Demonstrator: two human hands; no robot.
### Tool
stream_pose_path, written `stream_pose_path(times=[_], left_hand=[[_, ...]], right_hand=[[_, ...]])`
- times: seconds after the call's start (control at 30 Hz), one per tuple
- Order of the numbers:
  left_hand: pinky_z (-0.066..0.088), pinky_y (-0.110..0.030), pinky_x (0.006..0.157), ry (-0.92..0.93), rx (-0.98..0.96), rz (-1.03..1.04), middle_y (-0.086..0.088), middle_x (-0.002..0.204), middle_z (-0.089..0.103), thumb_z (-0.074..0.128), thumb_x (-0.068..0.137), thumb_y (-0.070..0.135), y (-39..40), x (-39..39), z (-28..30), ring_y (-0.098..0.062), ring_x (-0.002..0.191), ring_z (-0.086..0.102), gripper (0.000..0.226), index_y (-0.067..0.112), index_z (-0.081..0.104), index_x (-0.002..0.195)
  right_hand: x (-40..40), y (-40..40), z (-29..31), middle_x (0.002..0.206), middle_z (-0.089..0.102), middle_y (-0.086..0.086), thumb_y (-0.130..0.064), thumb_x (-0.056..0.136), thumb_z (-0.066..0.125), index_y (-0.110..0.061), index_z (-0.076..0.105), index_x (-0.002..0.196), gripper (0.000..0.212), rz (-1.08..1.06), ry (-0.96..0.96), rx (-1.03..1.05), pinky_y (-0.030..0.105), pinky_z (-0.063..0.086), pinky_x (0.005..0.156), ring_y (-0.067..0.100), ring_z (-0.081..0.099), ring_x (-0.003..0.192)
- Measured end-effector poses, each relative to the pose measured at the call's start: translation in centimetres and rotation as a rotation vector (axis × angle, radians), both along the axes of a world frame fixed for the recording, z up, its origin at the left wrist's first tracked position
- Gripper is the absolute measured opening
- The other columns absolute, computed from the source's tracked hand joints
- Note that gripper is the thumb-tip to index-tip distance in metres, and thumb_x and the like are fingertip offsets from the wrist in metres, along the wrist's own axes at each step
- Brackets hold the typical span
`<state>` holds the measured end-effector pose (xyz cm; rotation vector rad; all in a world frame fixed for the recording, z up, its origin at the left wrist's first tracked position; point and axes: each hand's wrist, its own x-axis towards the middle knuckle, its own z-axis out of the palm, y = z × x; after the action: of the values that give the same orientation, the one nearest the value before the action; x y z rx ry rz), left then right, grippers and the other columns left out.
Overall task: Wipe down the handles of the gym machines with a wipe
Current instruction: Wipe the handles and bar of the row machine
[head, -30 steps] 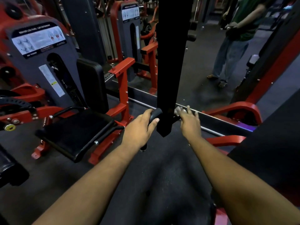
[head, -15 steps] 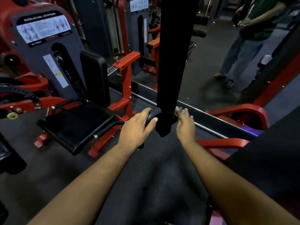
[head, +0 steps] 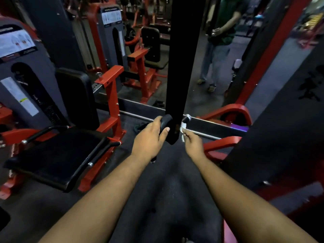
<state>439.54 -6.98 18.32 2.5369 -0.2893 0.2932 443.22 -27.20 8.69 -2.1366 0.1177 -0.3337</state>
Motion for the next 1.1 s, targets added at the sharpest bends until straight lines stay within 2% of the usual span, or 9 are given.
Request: stream_pose_path(times=[0.1, 0.17, 0.33, 0.5, 0.63, 0.8, 0.9, 0.97, 1.1], left_hand=[[0.051, -0.048, 0.086, -0.001, 0.016, -0.040, -0.011, 0.141, 0.052, 0.042, 0.106, 0.050, 0.1, -0.2, 0.5, -0.036, 0.119, 0.059, 0.061, 0.018, 0.029, 0.156], [0.052, -0.050, 0.084, -0.037, 0.038, -0.066, -0.011, 0.138, 0.049, 0.045, 0.104, 0.050, 0.0, -0.4, 0.9, -0.036, 0.116, 0.060, 0.064, 0.017, 0.028, 0.156], [0.052, -0.054, 0.094, -0.096, 0.083, -0.097, -0.014, 0.152, 0.038, 0.058, 0.099, 0.050, -0.1, -1.0, 0.8, -0.035, 0.127, 0.054, 0.080, 0.012, 0.023, 0.160], [0.048, -0.058, 0.103, -0.144, 0.167, -0.087, -0.020, 0.161, 0.030, 0.061, 0.097, 0.048, -0.2, -1.6, 0.3, -0.039, 0.140, 0.043, 0.085, 0.007, 0.023, 0.161], [0.028, -0.064, 0.119, -0.177, 0.319, -0.044, -0.017, 0.170, 0.014, 0.061, 0.096, 0.050, -0.6, -2.5, -0.3, -0.035, 0.156, 0.018, 0.093, 0.006, 0.014, 0.163], [0.001, -0.072, 0.119, -0.234, 0.458, -0.131, -0.014, 0.172, 0.007, 0.066, 0.092, 0.053, -3.9, -5.2, -2.2, -0.033, 0.159, 0.002, 0.097, 0.009, 0.018, 0.164], [0.000, -0.071, 0.120, -0.162, 0.485, -0.190, -0.011, 0.173, 0.005, 0.061, 0.094, 0.057, -7.6, -7.7, -4.1, -0.029, 0.160, -0.001, 0.093, 0.012, 0.019, 0.164], [0.006, -0.068, 0.123, -0.057, 0.488, -0.242, -0.010, 0.173, 0.001, 0.055, 0.096, 0.061, -9.9, -9.4, -5.4, -0.028, 0.160, -0.002, 0.091, 0.016, 0.017, 0.165], [0.006, -0.059, 0.126, 0.175, 0.550, -0.397, -0.003, 0.173, -0.012, 0.041, 0.098, 0.069, -15.9, -13.9, -6.9, -0.022, 0.160, -0.006, 0.088, 0.025, 0.006, 0.166]], right_hand=[[-2.5, -1.1, -0.2, 0.118, 0.073, 0.001, -0.002, 0.097, 0.054, -0.017, 0.071, 0.125, 0.036, -0.076, 0.012, 0.067, 0.028, 0.049, 0.100, 0.017, 0.067, 0.109], [-4.8, -1.2, -0.1, 0.117, 0.073, -0.002, -0.003, 0.097, 0.053, -0.016, 0.071, 0.124, 0.035, -0.102, 0.014, 0.102, 0.032, 0.050, 0.101, 0.015, 0.066, 0.108], [-10.0, -2.2, -0.7, 0.115, 0.074, -0.002, -0.002, 0.096, 0.055, -0.014, 0.073, 0.119, 0.031, -0.144, 0.075, 0.180, 0.028, 0.049, 0.100, 0.013, 0.066, 0.109], [-13.3, -4.0, -0.5, 0.107, 0.074, -0.003, -0.003, 0.098, 0.056, -0.014, 0.074, 0.114, 0.026, -0.166, 0.076, 0.238, 0.022, 0.050, 0.092, 0.013, 0.067, 0.101], [-15.0, -5.5, 0.1, 0.107, 0.075, -0.006, -0.008, 0.098, 0.058, -0.017, 0.074, 0.116, 0.026, -0.178, 0.066, 0.244, 0.016, 0.050, 0.089, 0.010, 0.068, 0.102], [-18.1, -8.7, 0.1, 0.106, 0.074, -0.007, -0.007, 0.098, 0.057, -0.015, 0.074, 0.117, 0.026, -0.192, 0.079, 0.228, 0.009, 0.046, 0.083, 0.008, 0.067, 0.100], [-21.1, -12.2, -0.7, 0.110, 0.073, -0.007, -0.004, 0.097, 0.057, -0.015, 0.075, 0.116, 0.028, -0.245, 0.110, 0.218, 0.017, 0.047, 0.089, 0.007, 0.066, 0.102], [-23.3, -14.3, -1.2, 0.113, 0.074, -0.006, -0.004, 0.095, 0.056, -0.016, 0.075, 0.115, 0.030, -0.284, 0.133, 0.205, 0.021, 0.049, 0.093, 0.007, 0.066, 0.104], [-28.6, -18.7, -3.2, 0.116, 0.074, -0.006, -0.013, 0.094, 0.056, -0.022, 0.075, 0.115, 0.029, -0.354, 0.210, 0.177, 0.029, 0.053, 0.095, 0.011, 0.068, 0.106]])
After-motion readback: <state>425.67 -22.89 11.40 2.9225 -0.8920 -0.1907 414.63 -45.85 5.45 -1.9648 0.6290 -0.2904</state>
